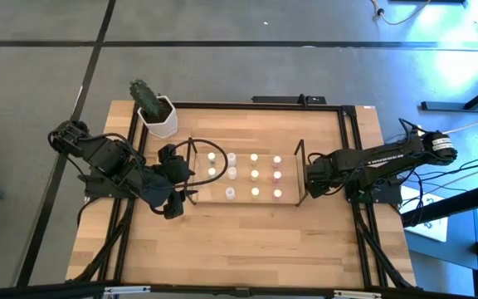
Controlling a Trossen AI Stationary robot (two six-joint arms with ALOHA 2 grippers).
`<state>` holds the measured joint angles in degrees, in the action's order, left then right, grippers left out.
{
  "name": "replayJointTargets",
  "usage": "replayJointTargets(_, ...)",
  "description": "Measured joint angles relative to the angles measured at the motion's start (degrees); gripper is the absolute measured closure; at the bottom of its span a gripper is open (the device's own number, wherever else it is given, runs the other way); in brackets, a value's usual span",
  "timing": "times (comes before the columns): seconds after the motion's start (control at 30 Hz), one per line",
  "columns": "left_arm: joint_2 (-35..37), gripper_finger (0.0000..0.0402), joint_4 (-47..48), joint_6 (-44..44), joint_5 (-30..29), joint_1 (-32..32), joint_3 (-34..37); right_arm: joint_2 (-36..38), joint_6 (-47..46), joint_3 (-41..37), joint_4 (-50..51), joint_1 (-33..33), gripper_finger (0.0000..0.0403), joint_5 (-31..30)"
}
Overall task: Pick and place medicine bottles onto shelf by color
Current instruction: Put the blue pill bottle aligned with the other blue pill bottles on the shelf
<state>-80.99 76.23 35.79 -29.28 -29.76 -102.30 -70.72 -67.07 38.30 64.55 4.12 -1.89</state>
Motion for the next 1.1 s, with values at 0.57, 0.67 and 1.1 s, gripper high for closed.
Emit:
replayJointTargets(0.57, 0.0, 0.017, 0.04, -0.43, 0.0, 0.0, 0.0, -0.02, -0.18, -0.04, -0.06, 0.02, 0.028, -0.02)
replayJointTargets(0.67, 0.0, 0.017, 0.04, -0.43, 0.0, 0.0, 0.0, 0.15, -0.15, 0.04, 0.05, 0.02, 0.0281, 0.2)
replayJointTargets(1.1, 0.0, 0.017, 0.04, -0.36, 0.0, 0.0, 0.0, 0.13, -0.43, 2.05, 0.23, 5.48, 0.0282, 7.6)
